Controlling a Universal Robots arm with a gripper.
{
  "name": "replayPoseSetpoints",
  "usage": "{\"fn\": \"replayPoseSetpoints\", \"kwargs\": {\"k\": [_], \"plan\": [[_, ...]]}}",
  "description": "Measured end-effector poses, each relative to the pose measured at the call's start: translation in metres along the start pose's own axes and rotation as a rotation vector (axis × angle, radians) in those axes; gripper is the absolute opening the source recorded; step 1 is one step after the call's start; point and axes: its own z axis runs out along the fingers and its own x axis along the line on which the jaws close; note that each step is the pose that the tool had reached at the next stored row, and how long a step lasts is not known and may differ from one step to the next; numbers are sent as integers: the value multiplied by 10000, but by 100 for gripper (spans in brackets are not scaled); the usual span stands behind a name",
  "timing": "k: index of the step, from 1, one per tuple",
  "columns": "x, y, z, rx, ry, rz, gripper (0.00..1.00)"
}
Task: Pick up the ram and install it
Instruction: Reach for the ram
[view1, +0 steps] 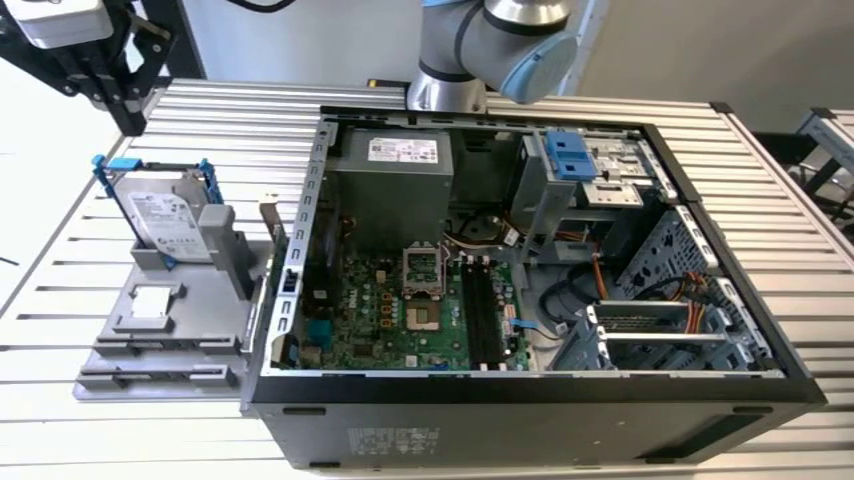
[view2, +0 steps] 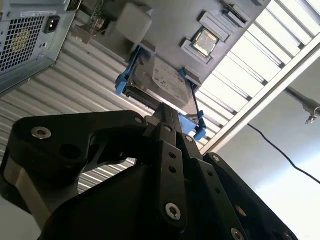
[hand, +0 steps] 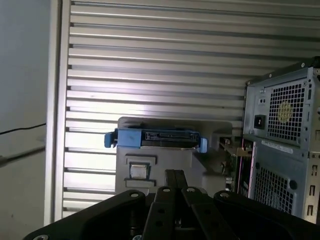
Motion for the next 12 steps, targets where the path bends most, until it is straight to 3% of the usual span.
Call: {"fn": "replayPoseSetpoints", "kwargs": {"k": [12], "plan": [[19,-286,-15,2,-4,89,0]]}}
